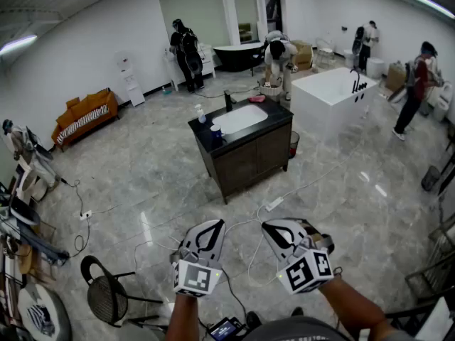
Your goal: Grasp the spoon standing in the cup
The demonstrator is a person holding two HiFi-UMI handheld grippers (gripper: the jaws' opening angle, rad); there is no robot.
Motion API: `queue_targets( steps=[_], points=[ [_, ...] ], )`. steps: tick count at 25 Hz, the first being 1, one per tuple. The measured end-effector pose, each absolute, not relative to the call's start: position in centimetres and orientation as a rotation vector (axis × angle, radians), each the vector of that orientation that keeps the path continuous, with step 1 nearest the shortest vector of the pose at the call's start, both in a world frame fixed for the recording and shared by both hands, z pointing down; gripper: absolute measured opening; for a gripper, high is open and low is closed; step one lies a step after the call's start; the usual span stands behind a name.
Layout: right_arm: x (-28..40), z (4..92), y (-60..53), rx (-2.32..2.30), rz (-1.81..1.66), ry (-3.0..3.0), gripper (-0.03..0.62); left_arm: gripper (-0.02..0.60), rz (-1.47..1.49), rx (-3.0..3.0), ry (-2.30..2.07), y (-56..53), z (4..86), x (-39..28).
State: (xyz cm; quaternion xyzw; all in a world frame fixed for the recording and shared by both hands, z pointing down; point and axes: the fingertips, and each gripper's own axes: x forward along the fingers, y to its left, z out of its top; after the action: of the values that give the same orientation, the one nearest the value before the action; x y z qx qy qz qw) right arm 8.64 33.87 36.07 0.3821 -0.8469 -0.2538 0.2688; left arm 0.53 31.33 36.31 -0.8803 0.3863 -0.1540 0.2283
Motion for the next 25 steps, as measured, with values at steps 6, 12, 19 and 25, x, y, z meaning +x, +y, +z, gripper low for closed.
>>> queue_targets(
  steps=[6, 12, 19, 25],
  points=[
    [8.7, 36.0, 33.6, 1.054, -0.688, -2.273, 0.032, 0.002, -0.426, -2.420, 1.069, 31.3, 36.5, 0.2],
    [7.8, 35.6, 33.8, 1.070, -0.705, -2.266, 0.032, 0.002, -0.423, -2.414, 1.070, 31.5, 36.3, -0.7],
    [7.1, 35.9, 33.4, 1.085, -0.700, -2.264, 0.032, 0.002, -0.420, -2.425, 1.066, 31.2, 37.0, -1.7],
    [5.2, 35.9, 33.1, 1.099, -0.711, -2.263, 0.032, 0.002, -0.390, -2.426, 1.048, 30.9, 37.0, -3.5]
  ],
)
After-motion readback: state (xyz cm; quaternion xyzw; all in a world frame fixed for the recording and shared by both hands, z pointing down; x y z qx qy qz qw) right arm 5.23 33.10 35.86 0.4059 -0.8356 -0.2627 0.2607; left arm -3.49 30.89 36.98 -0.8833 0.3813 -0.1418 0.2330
